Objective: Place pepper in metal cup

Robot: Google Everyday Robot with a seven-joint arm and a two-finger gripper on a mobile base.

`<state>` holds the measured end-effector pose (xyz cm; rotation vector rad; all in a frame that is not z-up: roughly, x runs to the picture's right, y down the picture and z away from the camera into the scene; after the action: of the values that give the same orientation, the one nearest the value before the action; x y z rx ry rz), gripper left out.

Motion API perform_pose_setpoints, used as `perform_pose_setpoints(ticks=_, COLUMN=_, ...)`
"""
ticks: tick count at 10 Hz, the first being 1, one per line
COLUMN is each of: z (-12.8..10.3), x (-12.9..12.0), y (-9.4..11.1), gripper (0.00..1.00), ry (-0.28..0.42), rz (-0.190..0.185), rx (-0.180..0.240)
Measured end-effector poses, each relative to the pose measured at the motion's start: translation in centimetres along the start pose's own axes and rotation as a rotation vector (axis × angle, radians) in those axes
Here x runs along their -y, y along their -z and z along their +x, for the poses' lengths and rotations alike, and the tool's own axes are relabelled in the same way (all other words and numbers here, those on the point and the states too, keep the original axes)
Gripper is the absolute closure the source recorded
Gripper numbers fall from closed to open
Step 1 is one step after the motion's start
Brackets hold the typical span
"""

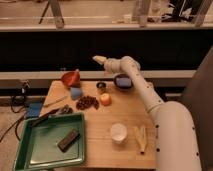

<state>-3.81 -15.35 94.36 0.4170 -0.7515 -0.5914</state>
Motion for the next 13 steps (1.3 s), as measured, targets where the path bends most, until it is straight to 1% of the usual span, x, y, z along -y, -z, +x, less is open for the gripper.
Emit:
perform_pose_setpoints(ticks=1, z=-0.4, x=0.5, y=-0.4, gripper=0.20, ry=0.020, rz=0.026, rx=0.007)
perform_pose_setpoints(ticks=2, z=-0.9, x=1.1, y=-0.9, gripper=0.20, ry=0.040, rz=0.042, rx=0.009)
perform_pose_setpoints(ticks=3, z=-1.4, x=1.5, y=-1.4, gripper=0.20, ry=0.057, rz=0.048, rx=0.008)
perform_pose_setpoints(ticks=5, z=-2.1, x=2.2, y=-2.4, gripper=0.20, ry=0.090, rz=0.038, rx=-0.018)
perform_pose_setpoints(ticks=7, z=-2.8, x=2.7, y=-3.5, gripper=0.20, ry=0.094, rz=0.033, rx=-0.058)
perform_pose_setpoints(ticks=8, z=-2.7, x=2.8, y=-3.8, gripper=0.20, ry=0.086, rz=0.038, rx=-0.072)
perform_pose_setpoints(ticks=10, z=-2.5, x=3.0, y=-4.2, gripper=0.20, ry=0.074, rz=0.059, rx=-0.079)
perform_pose_setpoints(ticks=11, z=-2.4, x=3.1, y=-4.5, gripper=0.20, ry=0.079, rz=0.066, rx=-0.082)
perform_pose_setpoints(ticks=13, z=-2.3, x=3.0, y=-5.2, gripper=0.20, ry=0.099, rz=0.066, rx=-0.082)
